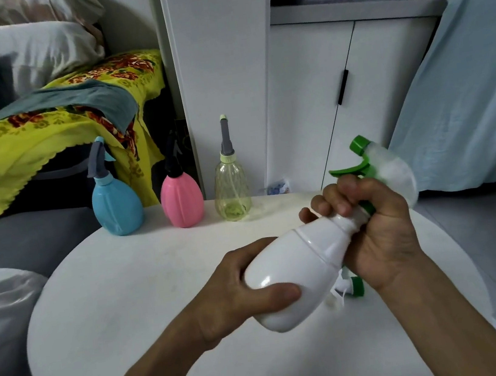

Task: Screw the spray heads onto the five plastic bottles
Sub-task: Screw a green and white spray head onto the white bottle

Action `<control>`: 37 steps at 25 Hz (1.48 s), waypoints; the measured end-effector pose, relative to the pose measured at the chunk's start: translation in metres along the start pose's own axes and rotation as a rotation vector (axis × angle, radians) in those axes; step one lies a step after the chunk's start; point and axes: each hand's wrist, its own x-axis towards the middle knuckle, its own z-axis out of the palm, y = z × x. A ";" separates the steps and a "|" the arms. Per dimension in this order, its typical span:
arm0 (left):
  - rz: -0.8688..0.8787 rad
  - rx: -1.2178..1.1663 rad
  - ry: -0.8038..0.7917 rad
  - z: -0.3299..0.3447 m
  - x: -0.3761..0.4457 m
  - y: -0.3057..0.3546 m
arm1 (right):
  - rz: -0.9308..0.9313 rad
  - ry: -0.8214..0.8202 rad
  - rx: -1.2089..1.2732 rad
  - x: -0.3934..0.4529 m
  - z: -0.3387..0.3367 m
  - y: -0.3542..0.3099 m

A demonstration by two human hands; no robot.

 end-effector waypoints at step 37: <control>0.113 0.411 0.434 0.025 0.042 -0.017 | -0.066 -0.005 -0.704 0.013 0.000 0.021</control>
